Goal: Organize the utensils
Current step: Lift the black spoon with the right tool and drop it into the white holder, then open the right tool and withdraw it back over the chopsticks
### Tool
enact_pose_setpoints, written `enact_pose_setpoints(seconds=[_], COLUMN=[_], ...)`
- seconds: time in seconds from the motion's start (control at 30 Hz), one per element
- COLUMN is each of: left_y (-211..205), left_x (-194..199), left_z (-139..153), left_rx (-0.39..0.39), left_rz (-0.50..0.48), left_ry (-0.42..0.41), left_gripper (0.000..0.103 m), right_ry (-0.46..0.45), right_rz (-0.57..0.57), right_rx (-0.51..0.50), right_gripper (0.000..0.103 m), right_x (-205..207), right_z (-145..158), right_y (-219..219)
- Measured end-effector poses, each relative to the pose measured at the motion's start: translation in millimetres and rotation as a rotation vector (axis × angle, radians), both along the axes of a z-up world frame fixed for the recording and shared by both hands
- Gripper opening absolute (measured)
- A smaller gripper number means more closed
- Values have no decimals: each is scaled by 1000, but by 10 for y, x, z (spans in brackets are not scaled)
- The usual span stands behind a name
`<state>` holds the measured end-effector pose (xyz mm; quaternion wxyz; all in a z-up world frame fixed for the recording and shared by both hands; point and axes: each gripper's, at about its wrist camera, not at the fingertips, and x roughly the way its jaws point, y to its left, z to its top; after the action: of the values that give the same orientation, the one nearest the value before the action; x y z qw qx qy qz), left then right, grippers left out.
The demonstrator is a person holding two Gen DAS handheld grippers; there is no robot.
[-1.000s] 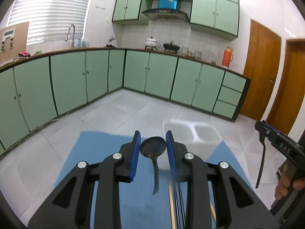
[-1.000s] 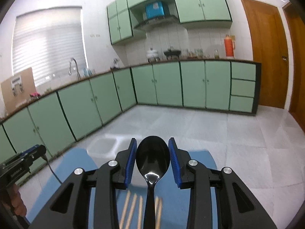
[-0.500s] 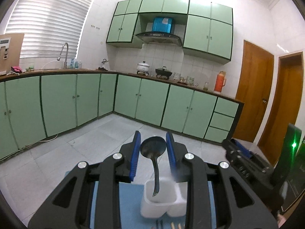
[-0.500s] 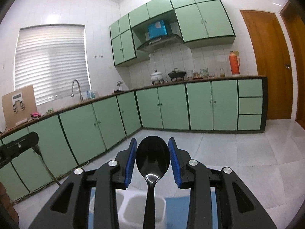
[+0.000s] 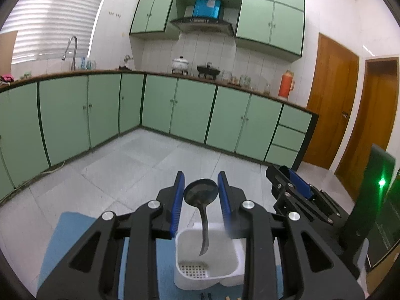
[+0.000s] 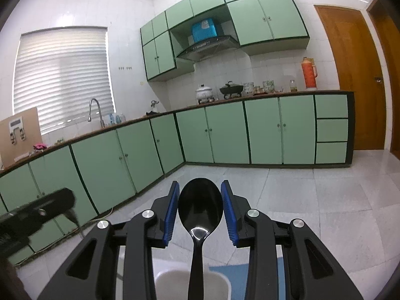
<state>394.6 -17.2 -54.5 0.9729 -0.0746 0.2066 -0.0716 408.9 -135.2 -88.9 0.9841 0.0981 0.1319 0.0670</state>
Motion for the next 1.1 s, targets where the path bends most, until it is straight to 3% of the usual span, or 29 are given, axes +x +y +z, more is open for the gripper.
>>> enact_pose_setpoints(seconds=[0.27,0.37,0.5,0.57,0.77,0.9,1.0,1.1], left_y=[88,107,102,123,241,291,336,357], left_x=[27,-17,-106,-183,-600,-919,-1191,-1458], left_z=[-318,-358,-310,-270,-154,-151,-207,-310], left_rx=[13,20,30,37,24,33,24,42], left_rz=[-3,-5,-7,-4,14,13,11,1], left_ry=[80,92,83,71,38,44,64,113], left_gripper=[26,30,36,43,70,79,85,86], right_ry=[60,73,71,67,69,90,117,169], right_rz=[32,47,47,45,7,-2,-5,-13], right_rx=[0,4,-6,2,18,3,4,19], right_gripper=[35,41,43,45,66,82,86,87], right_x=[-106,-187,-319,-397,-817,-1196,-1474,-1728], right_z=[-197,-208,-170,-140,-60,-65,-109,-192], right_y=[-35,-54,-76,-114,-257,-309,-344,-386])
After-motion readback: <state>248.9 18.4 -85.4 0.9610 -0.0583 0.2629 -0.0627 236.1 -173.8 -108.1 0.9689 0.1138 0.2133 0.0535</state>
